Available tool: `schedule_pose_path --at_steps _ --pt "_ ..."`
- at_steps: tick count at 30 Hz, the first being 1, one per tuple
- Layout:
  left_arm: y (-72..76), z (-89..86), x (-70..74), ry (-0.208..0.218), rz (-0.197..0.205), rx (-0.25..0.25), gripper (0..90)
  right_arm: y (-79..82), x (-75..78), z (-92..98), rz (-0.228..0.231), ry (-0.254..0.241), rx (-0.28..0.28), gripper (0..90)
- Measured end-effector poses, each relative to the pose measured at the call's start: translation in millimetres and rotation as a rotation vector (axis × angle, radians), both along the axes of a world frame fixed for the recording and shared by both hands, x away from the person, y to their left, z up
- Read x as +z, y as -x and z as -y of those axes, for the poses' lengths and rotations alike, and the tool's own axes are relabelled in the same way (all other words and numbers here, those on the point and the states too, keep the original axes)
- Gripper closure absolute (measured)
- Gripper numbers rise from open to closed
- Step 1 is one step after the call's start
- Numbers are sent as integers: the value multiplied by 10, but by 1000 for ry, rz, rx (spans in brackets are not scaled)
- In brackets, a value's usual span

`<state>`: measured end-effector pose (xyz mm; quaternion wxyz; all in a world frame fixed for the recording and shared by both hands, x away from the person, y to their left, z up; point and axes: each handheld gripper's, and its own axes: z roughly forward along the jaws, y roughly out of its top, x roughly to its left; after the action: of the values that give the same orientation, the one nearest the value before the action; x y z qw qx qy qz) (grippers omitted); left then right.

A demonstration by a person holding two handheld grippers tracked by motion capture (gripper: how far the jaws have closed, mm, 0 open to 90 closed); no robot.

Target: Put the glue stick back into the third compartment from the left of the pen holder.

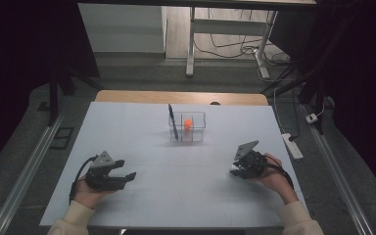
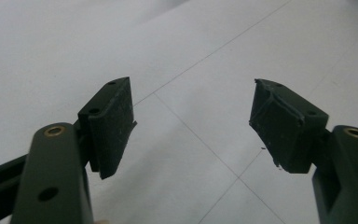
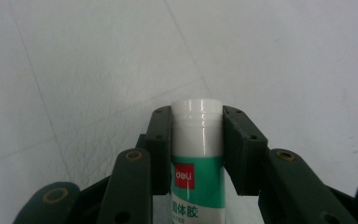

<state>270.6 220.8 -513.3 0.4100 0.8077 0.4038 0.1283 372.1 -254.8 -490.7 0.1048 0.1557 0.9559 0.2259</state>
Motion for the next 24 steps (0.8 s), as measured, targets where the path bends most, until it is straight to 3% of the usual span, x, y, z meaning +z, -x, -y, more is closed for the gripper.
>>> schedule_pose_path --at_steps 20,24 --pt "6 2 0 -4 3 5 297 17 283 83 64 -295 -106 643" --pt "5 8 3 -4 6 6 297 28 312 83 81 -326 -110 644"
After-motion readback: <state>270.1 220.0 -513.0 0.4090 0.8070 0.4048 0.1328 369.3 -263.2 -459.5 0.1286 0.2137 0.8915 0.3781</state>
